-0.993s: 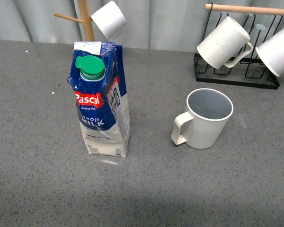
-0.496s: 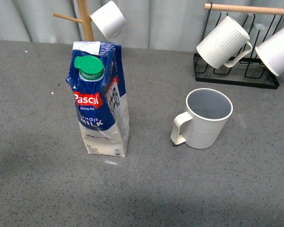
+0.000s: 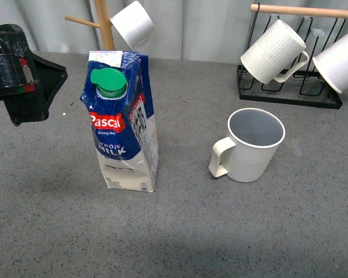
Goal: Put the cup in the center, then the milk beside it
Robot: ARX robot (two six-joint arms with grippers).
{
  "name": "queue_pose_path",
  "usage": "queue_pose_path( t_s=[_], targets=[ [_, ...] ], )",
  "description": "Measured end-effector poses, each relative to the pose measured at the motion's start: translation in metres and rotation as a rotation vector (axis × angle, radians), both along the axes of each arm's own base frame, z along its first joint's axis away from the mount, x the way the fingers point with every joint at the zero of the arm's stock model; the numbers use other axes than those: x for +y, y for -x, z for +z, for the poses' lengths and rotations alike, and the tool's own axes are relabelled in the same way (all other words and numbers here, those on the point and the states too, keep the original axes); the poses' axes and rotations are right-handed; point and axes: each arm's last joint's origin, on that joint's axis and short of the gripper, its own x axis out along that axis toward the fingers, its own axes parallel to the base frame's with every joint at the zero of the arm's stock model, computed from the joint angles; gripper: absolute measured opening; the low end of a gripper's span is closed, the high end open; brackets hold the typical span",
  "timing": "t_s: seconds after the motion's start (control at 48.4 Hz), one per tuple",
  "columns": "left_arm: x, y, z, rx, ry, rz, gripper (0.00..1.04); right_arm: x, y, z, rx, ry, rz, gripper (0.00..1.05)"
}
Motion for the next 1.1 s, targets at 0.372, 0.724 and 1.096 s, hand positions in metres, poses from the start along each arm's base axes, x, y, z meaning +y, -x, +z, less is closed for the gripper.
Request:
queue_pose_path(
  t_s=[0.372,0.724,1.096],
  targets=[
    [-0.017,-0.002,0.0,0.007,0.025,-0.108,0.98,0.0,0.0,0.0,0.0,0.0,0.0,0.96],
    [-0.034,0.002,-0.005,0.001,-0.029,-0.198,0.98,0.0,0.0,0.0,0.0,0.0,0.0,0.96],
    [-0.042,0.0,-0.011,0.029,-0.07,-0.262,0.98,0.0,0.0,0.0,0.0,0.0,0.0,0.96]
  ],
)
